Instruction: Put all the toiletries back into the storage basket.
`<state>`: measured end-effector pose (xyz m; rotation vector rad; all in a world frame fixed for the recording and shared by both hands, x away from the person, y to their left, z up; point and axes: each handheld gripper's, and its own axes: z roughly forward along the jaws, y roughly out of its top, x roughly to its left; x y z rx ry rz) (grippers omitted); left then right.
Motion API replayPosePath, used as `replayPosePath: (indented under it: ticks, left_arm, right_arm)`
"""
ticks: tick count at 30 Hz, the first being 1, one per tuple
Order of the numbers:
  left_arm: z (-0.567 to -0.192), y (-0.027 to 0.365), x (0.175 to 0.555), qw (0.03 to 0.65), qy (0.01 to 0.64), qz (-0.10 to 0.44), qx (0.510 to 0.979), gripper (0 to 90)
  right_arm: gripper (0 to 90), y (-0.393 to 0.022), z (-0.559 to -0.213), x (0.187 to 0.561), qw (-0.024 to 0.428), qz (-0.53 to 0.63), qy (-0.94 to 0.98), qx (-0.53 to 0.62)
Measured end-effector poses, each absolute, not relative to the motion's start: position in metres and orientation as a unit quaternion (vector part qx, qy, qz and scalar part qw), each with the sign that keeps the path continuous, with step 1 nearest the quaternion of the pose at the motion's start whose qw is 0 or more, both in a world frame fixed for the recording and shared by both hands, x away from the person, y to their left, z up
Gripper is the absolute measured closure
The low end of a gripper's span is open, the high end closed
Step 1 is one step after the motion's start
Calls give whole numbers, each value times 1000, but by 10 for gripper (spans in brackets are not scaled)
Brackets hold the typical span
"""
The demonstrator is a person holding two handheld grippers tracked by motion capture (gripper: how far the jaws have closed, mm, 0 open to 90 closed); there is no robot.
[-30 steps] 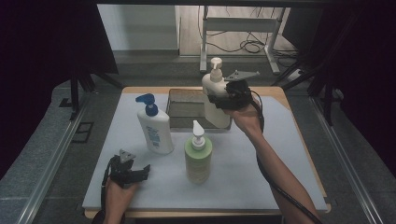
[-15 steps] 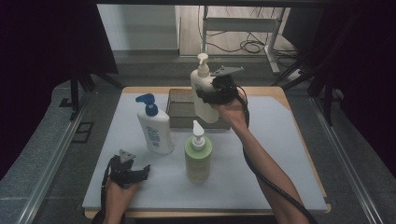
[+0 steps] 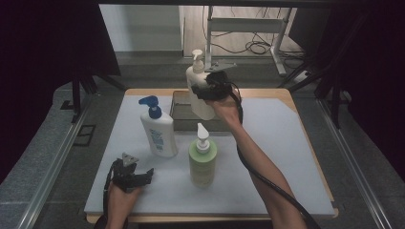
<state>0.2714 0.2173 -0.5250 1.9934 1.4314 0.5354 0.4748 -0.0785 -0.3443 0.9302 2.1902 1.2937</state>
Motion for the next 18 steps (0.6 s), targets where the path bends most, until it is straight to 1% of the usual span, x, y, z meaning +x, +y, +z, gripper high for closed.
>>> replayPosePath:
  ticks: [18]
  left_arm:
    - [-525,217,271,310,542,203,755,129]
  right_arm:
    - [388,-46,-363,497,223,465,790,332]
